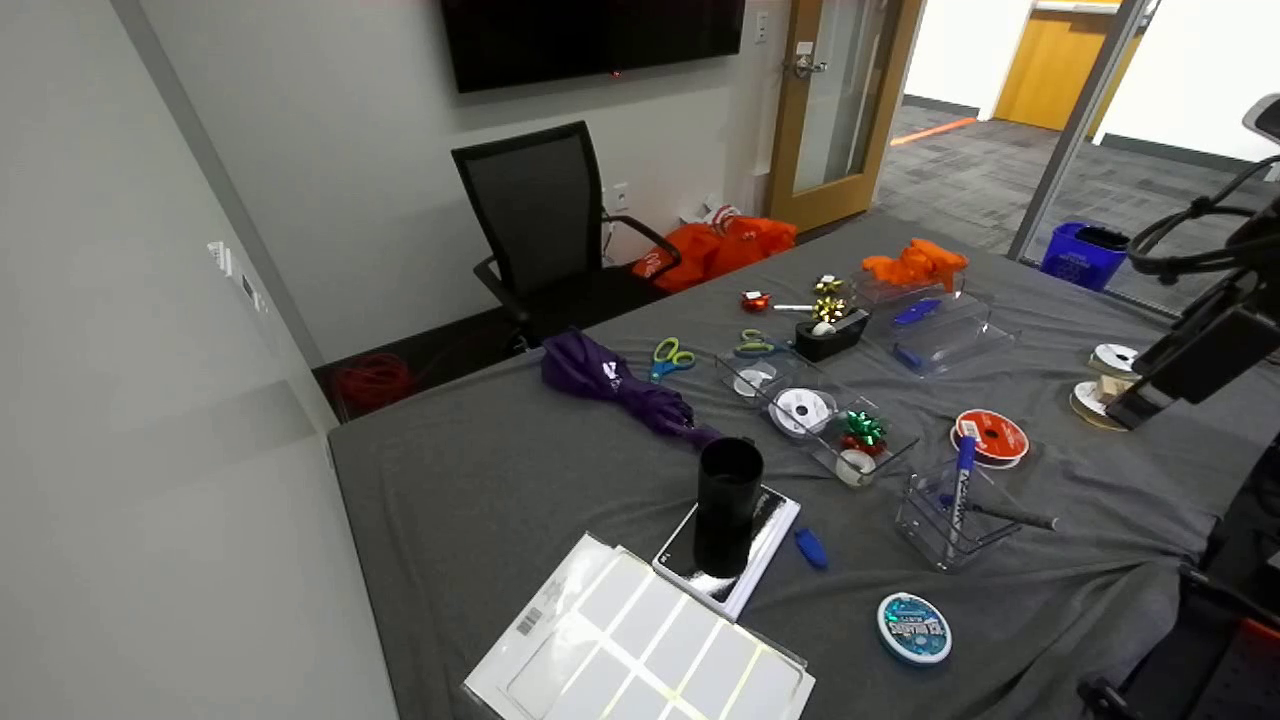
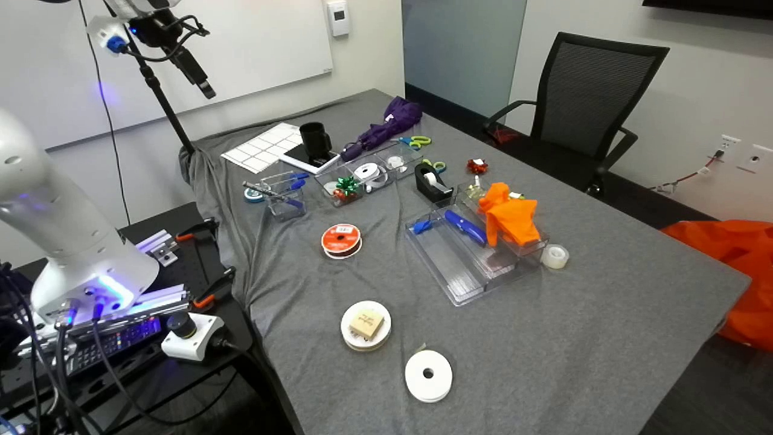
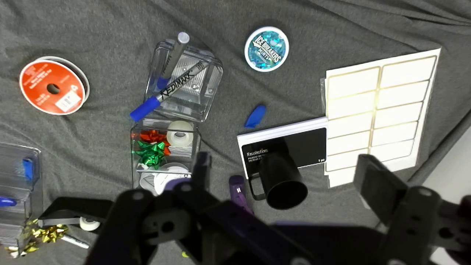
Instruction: Put the blue marker inside the middle compartment of the container
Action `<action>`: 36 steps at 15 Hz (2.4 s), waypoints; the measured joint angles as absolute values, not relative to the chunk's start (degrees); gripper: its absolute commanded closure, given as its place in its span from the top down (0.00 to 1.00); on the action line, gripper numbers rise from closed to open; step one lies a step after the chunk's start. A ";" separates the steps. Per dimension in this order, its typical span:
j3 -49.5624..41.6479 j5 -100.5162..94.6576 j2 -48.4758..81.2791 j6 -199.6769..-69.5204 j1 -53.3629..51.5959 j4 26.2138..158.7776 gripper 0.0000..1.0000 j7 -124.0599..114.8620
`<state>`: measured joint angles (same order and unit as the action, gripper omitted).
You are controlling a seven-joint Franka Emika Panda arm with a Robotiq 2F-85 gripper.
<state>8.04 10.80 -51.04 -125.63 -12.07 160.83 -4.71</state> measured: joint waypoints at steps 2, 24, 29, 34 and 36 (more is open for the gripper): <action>8.04 10.80 -51.04 -125.63 -12.07 160.83 1.00 -4.71; 8.04 10.80 -51.04 -125.63 -12.07 160.83 1.00 -4.71; 8.04 10.80 -51.04 -125.63 -12.07 160.83 1.00 -4.71; 7.91 10.82 -50.05 -122.80 -11.07 160.48 1.00 -9.55; 7.75 10.82 -48.16 -121.41 -9.55 160.50 1.00 -12.37</action>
